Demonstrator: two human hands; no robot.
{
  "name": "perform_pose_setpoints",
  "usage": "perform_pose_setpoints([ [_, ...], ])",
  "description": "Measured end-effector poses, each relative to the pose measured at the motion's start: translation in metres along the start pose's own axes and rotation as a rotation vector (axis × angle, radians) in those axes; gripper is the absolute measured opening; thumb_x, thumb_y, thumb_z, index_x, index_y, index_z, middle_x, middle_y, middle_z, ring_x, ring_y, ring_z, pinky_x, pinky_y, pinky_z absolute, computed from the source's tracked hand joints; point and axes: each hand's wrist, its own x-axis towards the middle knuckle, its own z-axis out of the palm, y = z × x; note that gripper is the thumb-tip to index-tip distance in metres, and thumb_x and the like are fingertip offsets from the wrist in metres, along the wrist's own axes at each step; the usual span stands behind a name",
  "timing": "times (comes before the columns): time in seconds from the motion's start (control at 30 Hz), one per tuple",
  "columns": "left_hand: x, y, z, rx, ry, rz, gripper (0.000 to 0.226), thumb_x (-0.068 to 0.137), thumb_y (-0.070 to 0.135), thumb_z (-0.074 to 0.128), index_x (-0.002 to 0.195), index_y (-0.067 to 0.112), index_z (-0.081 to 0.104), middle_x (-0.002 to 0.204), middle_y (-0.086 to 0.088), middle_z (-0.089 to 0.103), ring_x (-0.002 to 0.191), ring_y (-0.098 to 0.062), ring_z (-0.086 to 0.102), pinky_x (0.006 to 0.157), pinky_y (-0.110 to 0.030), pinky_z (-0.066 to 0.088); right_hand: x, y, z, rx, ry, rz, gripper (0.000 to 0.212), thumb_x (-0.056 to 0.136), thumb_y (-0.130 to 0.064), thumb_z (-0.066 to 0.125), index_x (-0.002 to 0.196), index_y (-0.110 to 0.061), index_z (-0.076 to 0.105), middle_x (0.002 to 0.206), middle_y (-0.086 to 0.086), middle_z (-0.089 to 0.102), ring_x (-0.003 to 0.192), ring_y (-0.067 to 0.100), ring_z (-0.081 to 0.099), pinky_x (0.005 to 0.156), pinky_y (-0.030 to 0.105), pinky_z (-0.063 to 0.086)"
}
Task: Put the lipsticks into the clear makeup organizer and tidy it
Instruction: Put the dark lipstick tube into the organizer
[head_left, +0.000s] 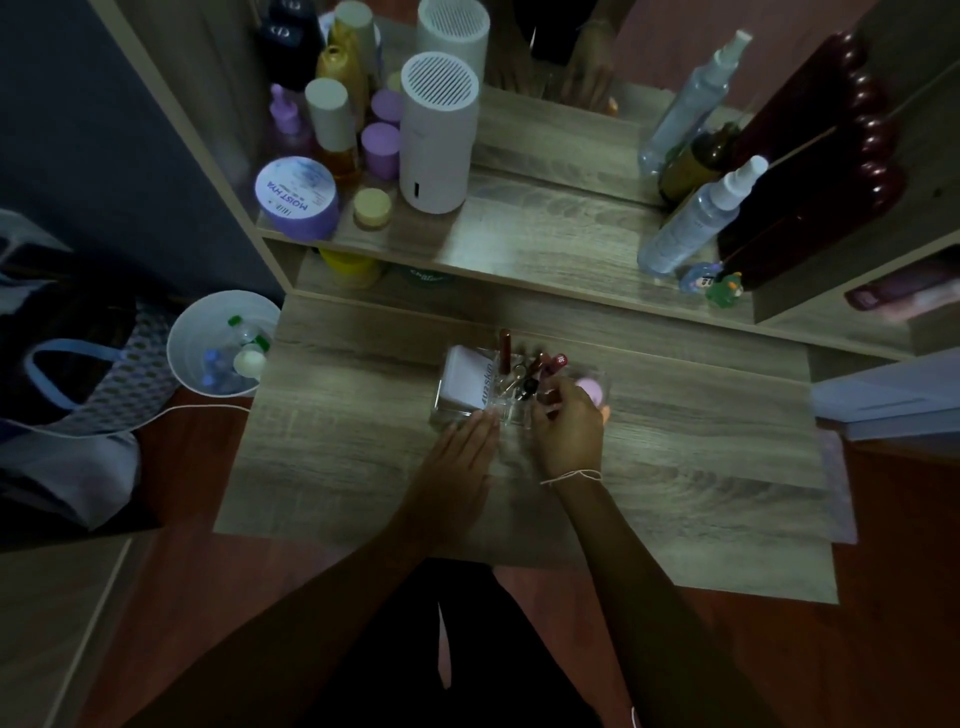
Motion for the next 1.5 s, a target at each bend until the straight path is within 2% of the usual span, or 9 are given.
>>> perform_pose_setpoints([
  [0.13,-0.004,-0.004,-0.001,-0.134,0.121,0.035,0.059,0.090,0.017,0.048,0.144,0.001,0.029,0.152,-0.018,0.030,0.144,-0.025,0.018,0.116,-0.048,0.023,-0.007,-0.008,-0.009,0.029,0.085,-0.045,0.008,0.084,-0.009,0.062,0.091,-0.010,0.064,0.085,-0.001,0.059,0.077,0.025,0.064,0.075,0.049,0.056],
  [0.2,-0.003,-0.008,-0.009,-0.186,0.204,0.019,0.055,0.090,0.018,0.044,0.142,0.002,0.034,0.150,-0.019,0.034,0.142,-0.027,0.024,0.116,-0.050,0.021,-0.011,-0.011,-0.015,0.053,0.137,-0.083,0.007,0.085,-0.008,0.061,0.091,-0.010,0.065,0.085,-0.003,0.055,0.070,0.018,0.061,0.070,0.044,0.057],
  [0.3,0.018,-0.012,-0.030,-0.178,0.330,-0.075,0.052,0.086,0.019,0.043,0.136,0.004,0.040,0.139,-0.023,0.048,0.130,-0.029,0.038,0.106,-0.057,0.033,-0.015,-0.011,-0.022,0.050,0.167,-0.123,0.009,0.087,-0.010,0.059,0.094,-0.011,0.064,0.089,0.004,0.059,0.066,0.013,0.056,0.064,0.039,0.056],
  [0.37,0.039,-0.013,-0.046,-0.171,0.373,-0.116,0.052,0.087,0.022,0.042,0.135,0.003,0.041,0.135,-0.023,0.051,0.127,-0.029,0.040,0.107,-0.057,0.029,-0.017,-0.010,-0.026,0.025,0.170,-0.158,0.016,0.089,-0.011,0.057,0.103,-0.011,0.063,0.097,0.010,0.062,0.079,0.020,0.059,0.069,0.039,0.056],
  [0.53,0.075,-0.019,-0.072,-0.166,0.280,-0.154,0.055,0.092,0.032,0.034,0.142,0.008,0.035,0.140,-0.016,0.049,0.130,-0.029,0.043,0.113,-0.054,0.018,-0.014,-0.005,-0.028,-0.164,0.157,-0.318,0.040,0.086,-0.012,0.058,0.126,-0.010,0.056,0.132,0.014,0.056,0.129,0.030,0.043,0.107,0.047,0.041],
  [0.63,0.081,-0.020,-0.074,-0.092,0.190,-0.148,0.056,0.093,0.036,0.026,0.143,0.012,0.037,0.139,-0.013,0.050,0.129,-0.029,0.043,0.113,-0.057,0.017,-0.010,-0.001,-0.024,-0.260,0.067,-0.309,0.046,0.091,-0.022,0.053,0.136,-0.013,0.048,0.150,0.013,0.038,0.145,0.036,0.019,0.113,0.057,0.030],
  [0.9,0.081,-0.016,-0.078,-0.051,0.125,0.005,0.051,0.094,0.030,0.026,0.130,0.009,0.054,0.130,-0.012,0.060,0.126,-0.032,0.048,0.111,-0.060,0.021,-0.010,0.003,-0.022,-0.279,-0.017,-0.285,0.051,0.095,-0.027,0.047,0.144,-0.017,0.037,0.158,0.011,0.021,0.146,0.032,0.000,0.116,0.060,0.020],
  [1.2,0.084,-0.016,-0.082,0.015,0.125,0.049,0.047,0.094,0.031,0.030,0.125,0.011,0.059,0.129,-0.013,0.060,0.124,-0.032,0.050,0.110,-0.057,0.019,-0.011,-0.002,-0.023,-0.291,-0.022,-0.289,0.054,0.094,-0.029,0.046,0.145,-0.016,0.033,0.158,0.010,0.022,0.146,0.029,0.000,0.119,0.050,0.008],
  [1.5,0.082,-0.014,-0.083,0.026,0.149,0.050,0.046,0.094,0.030,0.032,0.124,0.008,0.058,0.126,-0.015,0.062,0.120,-0.031,0.054,0.109,-0.056,0.024,-0.011,-0.004,-0.025,-0.287,-0.032,-0.281,0.053,0.095,-0.028,0.044,0.145,-0.014,0.034,0.158,0.011,0.022,0.148,0.033,0.005,0.120,0.051,0.011],
])
